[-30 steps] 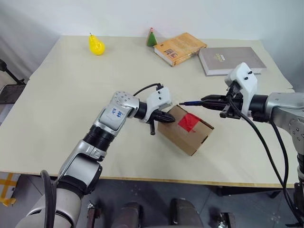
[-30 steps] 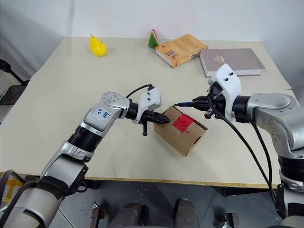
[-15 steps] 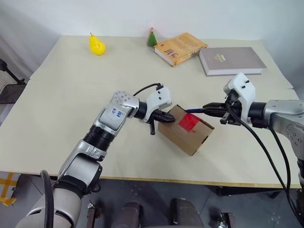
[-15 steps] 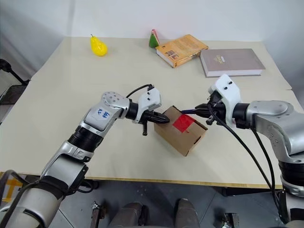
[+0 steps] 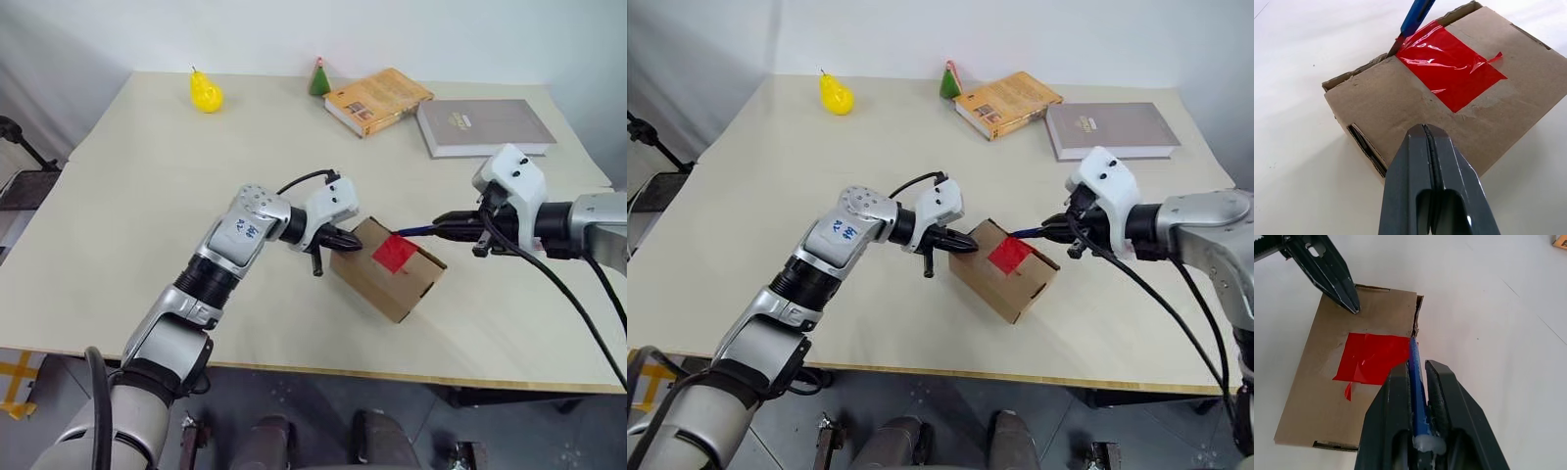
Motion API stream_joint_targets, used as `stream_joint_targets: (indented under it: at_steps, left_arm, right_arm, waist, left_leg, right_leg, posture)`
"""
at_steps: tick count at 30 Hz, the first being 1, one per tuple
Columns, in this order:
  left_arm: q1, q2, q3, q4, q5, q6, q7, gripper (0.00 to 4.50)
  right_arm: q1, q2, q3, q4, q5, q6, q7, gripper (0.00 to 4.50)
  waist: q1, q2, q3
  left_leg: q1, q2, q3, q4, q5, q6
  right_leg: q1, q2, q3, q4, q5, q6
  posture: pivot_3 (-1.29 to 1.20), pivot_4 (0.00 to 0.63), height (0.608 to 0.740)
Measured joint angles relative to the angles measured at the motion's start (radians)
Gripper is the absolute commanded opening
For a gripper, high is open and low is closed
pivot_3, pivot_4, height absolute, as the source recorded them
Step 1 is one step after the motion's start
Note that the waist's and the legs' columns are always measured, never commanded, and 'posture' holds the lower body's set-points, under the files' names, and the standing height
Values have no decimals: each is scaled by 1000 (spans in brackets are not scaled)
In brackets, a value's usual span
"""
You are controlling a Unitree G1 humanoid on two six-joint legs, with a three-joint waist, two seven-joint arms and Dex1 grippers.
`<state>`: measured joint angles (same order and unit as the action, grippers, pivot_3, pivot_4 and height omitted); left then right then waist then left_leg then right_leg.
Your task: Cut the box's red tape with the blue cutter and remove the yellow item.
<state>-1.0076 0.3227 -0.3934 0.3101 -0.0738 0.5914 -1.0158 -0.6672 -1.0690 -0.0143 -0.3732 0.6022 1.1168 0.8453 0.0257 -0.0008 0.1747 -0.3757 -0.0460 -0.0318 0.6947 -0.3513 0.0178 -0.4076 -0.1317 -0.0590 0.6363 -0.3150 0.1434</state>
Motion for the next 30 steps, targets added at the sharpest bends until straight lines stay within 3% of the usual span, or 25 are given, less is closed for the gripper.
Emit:
stream_joint_targets:
  at_steps: [16, 22, 30]
  left_arm:
    - [0, 1, -10, -29, 1, 46, 21, 0]
    - [1, 0, -10, -31, 1, 48, 27, 0]
    - [1, 0, -8, -25, 1, 50, 33, 0]
  right_arm:
    - [11, -57, 14, -5, -2, 40, 38, 158]
    - [64, -137, 3, -7, 1, 40, 79, 158]
    - [99, -155, -121, -8, 34, 42, 102, 158]
  waist:
    - [1, 0, 0]
    - [1, 0, 0]
    - [1, 0, 0]
  left_leg:
    - [0, 0, 0, 2, 0, 0]
    - [0, 0, 0, 2, 0, 0]
    - [0, 0, 0, 3, 0, 0]
  right_leg:
    - [0, 0, 0, 0, 0, 0]
    - [1, 0, 0, -1, 0, 0]
    - [1, 0, 1, -3, 0, 0]
  posture:
    - [0, 150, 740]
    - [0, 150, 740]
    - [0, 150, 740]
